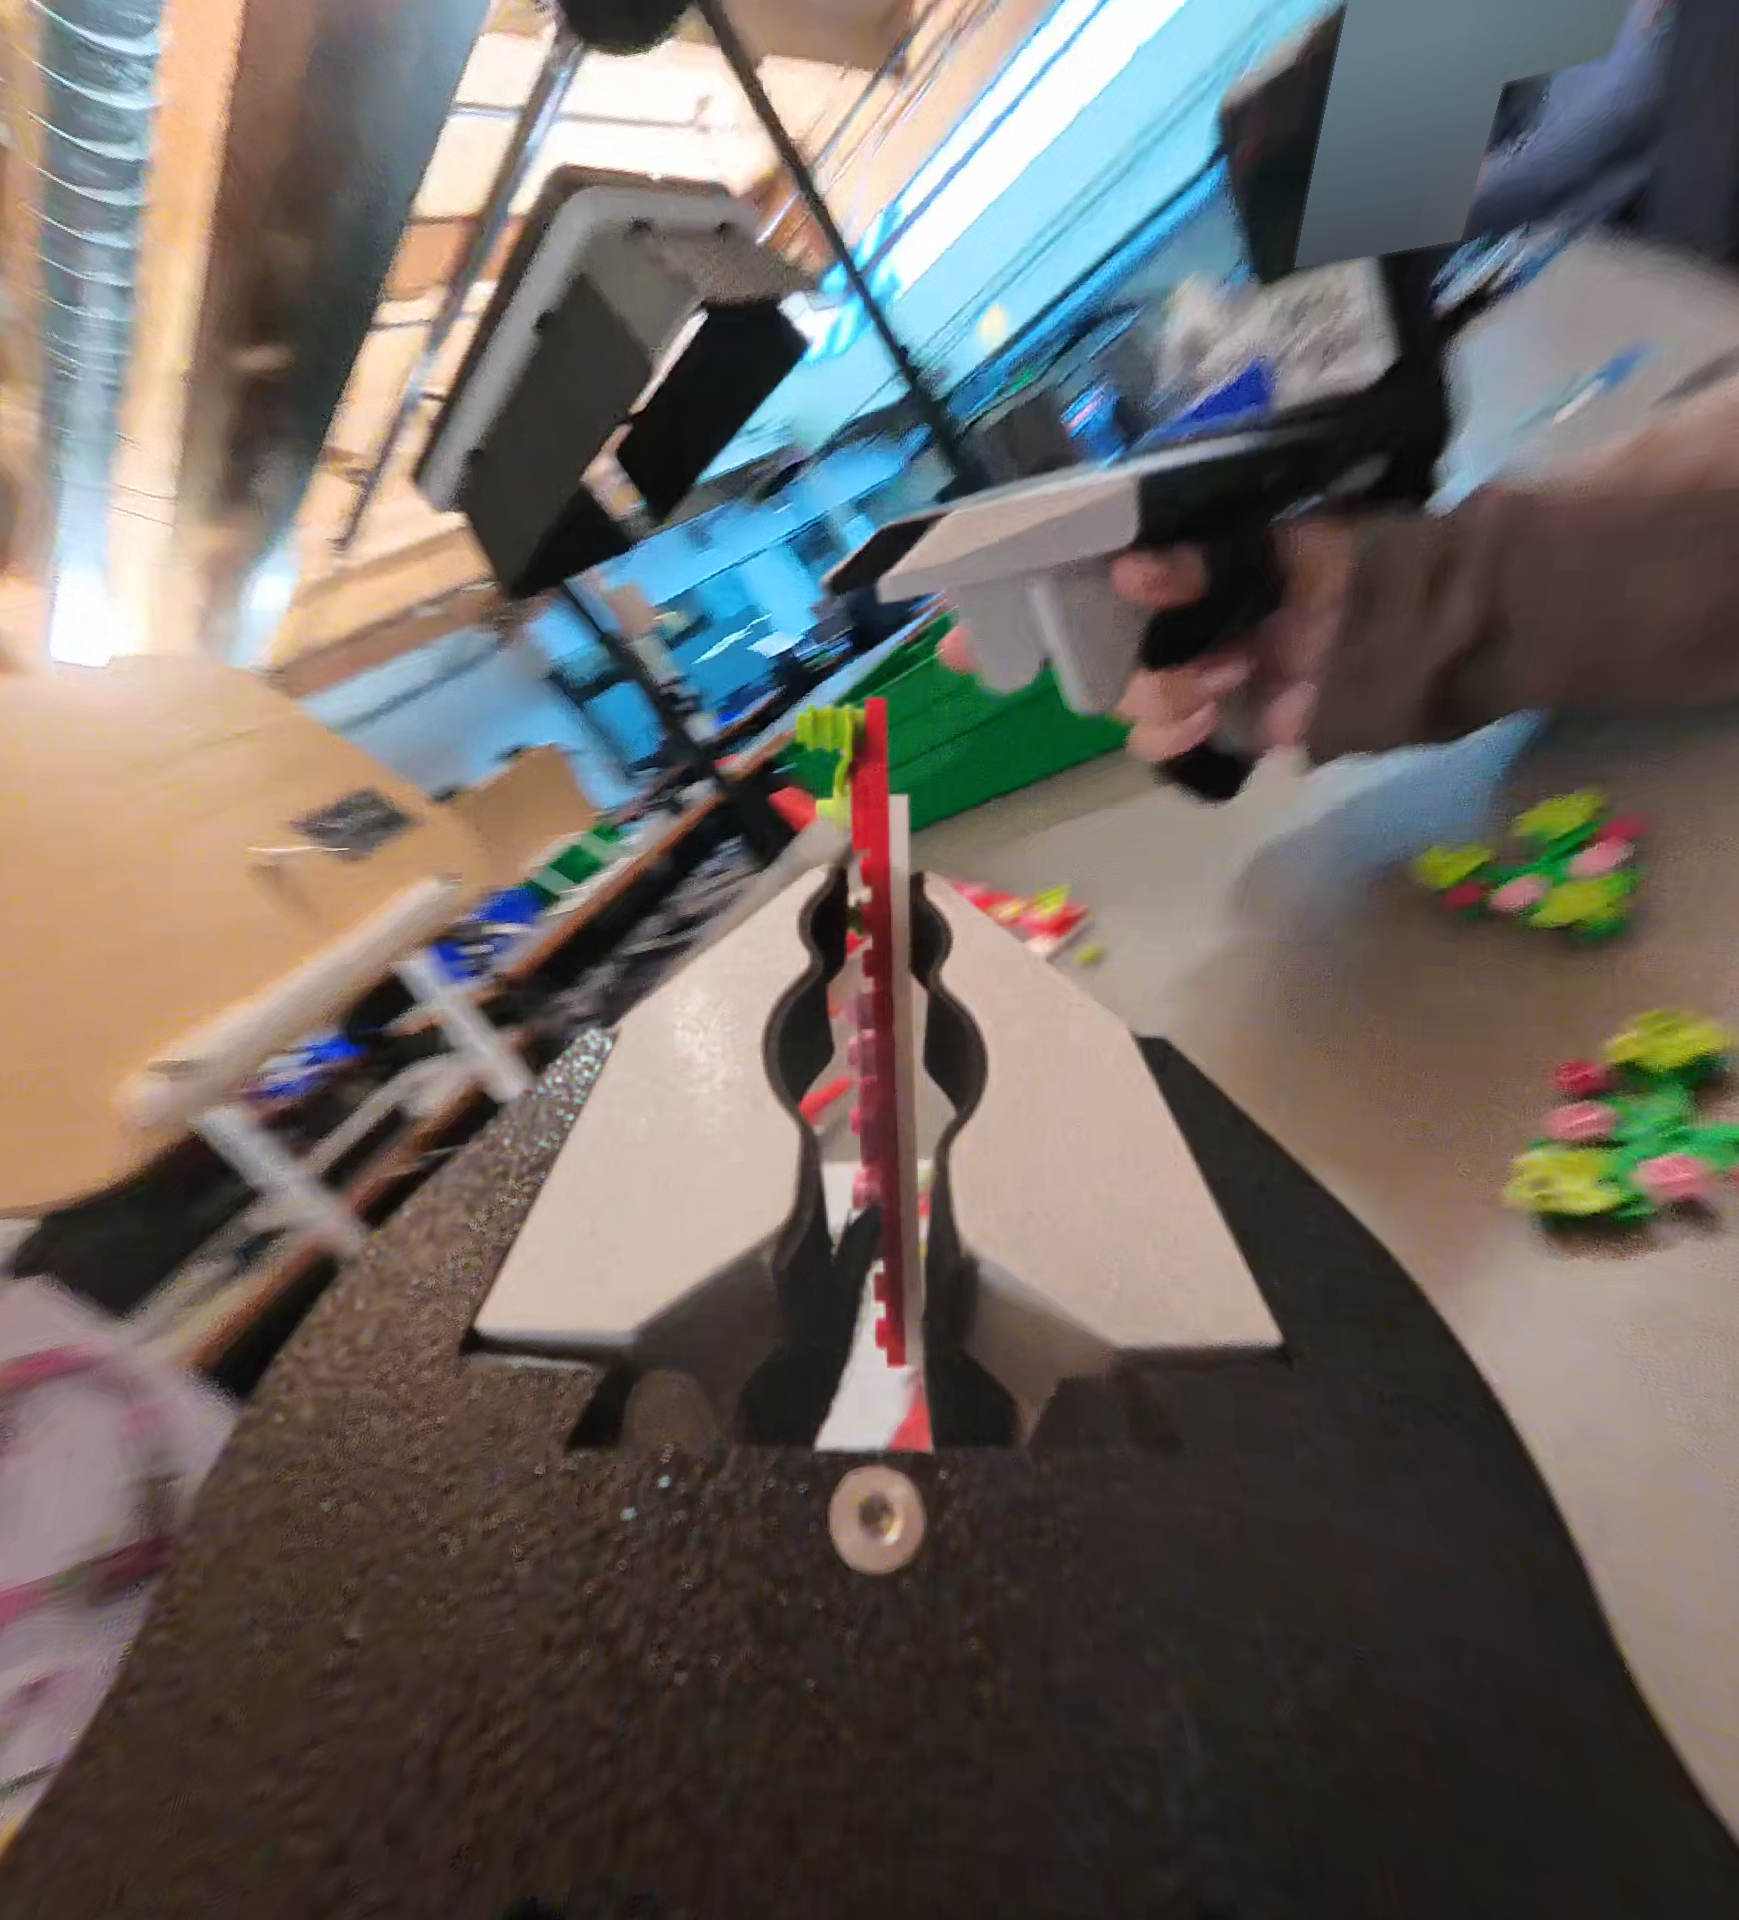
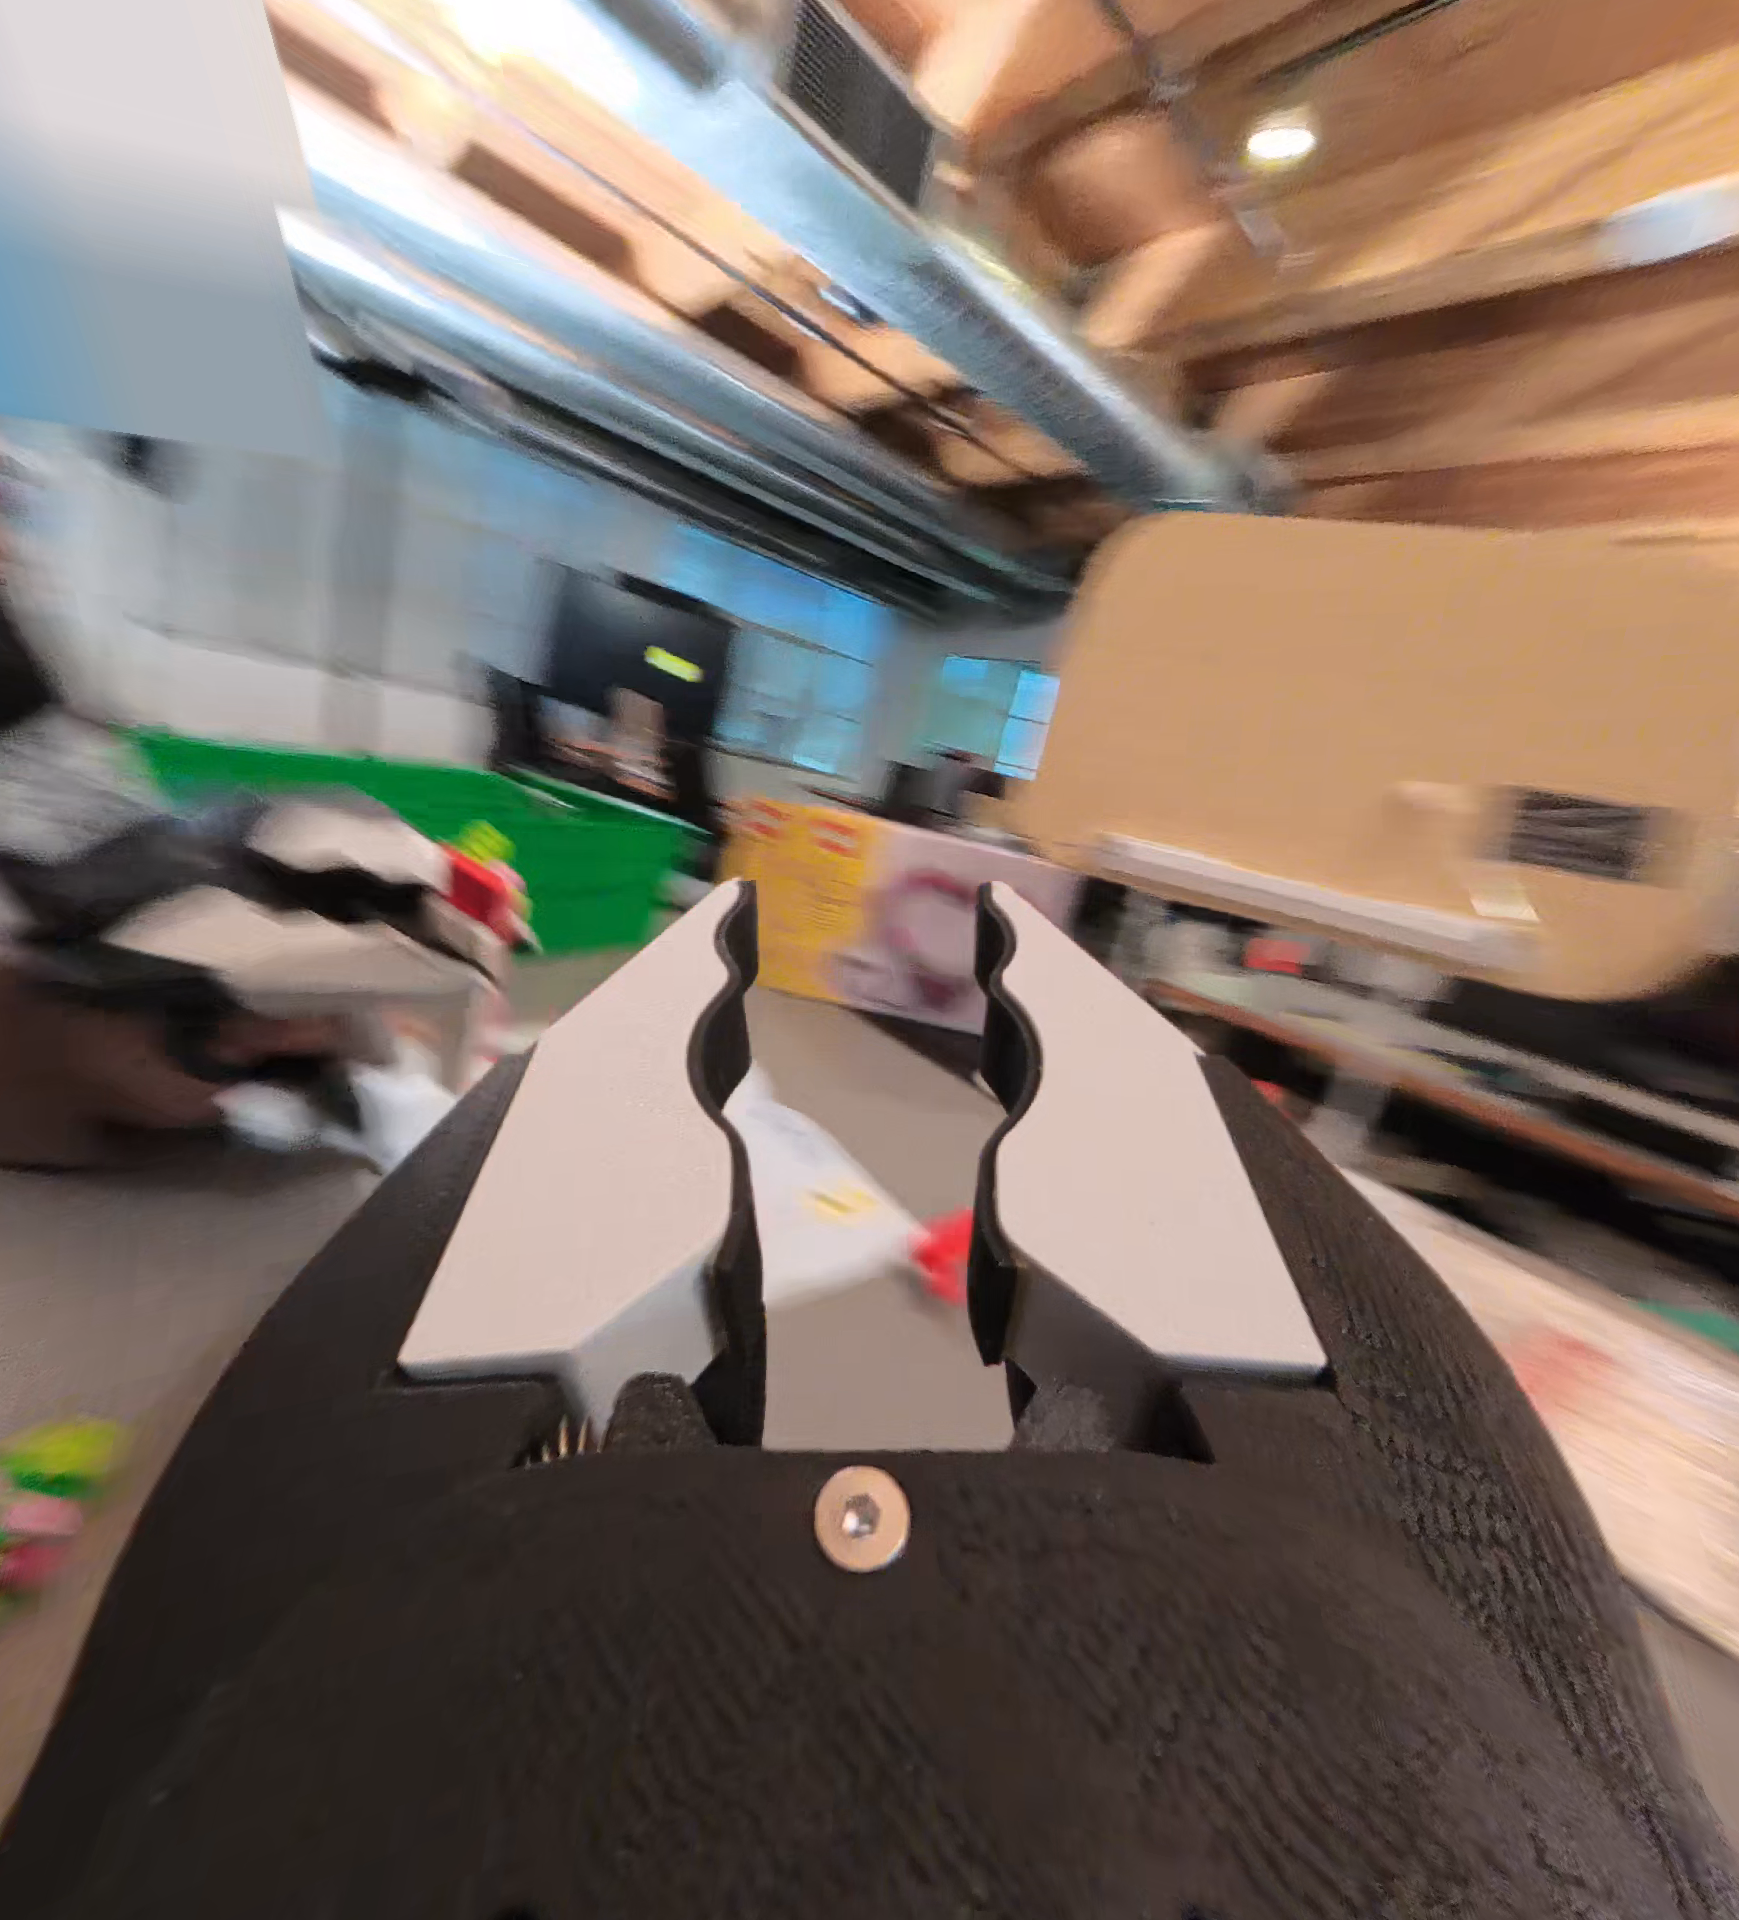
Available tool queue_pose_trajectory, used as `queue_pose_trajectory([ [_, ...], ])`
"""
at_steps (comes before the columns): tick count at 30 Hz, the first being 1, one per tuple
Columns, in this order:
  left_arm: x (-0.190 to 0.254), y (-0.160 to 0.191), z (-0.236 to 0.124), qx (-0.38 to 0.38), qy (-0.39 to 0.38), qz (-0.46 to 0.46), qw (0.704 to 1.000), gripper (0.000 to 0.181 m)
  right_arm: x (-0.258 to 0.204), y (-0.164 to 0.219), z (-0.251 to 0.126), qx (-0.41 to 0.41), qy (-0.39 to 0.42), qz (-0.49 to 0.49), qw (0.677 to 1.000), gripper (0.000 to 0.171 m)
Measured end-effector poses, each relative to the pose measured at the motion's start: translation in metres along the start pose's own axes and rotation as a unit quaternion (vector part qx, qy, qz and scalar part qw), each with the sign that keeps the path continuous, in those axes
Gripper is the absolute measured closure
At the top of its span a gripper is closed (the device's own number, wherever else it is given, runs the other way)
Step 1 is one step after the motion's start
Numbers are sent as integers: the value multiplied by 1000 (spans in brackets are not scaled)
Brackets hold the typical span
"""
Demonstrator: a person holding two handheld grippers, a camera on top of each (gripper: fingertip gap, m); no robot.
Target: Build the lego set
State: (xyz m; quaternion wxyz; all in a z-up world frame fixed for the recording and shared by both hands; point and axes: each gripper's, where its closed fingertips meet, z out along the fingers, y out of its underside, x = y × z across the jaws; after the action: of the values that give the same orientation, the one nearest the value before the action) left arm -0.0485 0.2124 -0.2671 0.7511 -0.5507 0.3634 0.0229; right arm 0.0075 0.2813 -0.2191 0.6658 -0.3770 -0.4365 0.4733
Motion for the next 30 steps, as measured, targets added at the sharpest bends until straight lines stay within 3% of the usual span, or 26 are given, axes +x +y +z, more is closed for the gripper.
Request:
queue_pose_trajectory([
  [3, -11, 6, 0, -57, -79, 148, 984, 173, 10, 5, -8, -20, 32, -48, 998, 134],
  [5, -11, 9, 2, -87, -98, 214, 968, 173, -9, 7, -3, -31, -43, 14, 999, 137],
  [8, -5, 16, 5, -119, -93, 291, 945, 173, -49, 20, 2, -81, -171, 122, 974, 133],
  [12, 4, 22, 8, -144, -77, 361, 918, 174, -88, 46, 7, -169, -248, 138, 944, 130],
  [21, 12, 30, 12, -174, -55, 411, 893, 174, -87, 64, 10, -228, -230, 102, 941, 139],
  [24, 15, 30, 13, -172, -51, 422, 888, 174, -87, 66, 9, -231, -233, 93, 940, 152],
  [30, 17, 21, 14, -148, -56, 395, 905, 173, -88, 61, 10, -223, -241, 82, 941, 153],
])
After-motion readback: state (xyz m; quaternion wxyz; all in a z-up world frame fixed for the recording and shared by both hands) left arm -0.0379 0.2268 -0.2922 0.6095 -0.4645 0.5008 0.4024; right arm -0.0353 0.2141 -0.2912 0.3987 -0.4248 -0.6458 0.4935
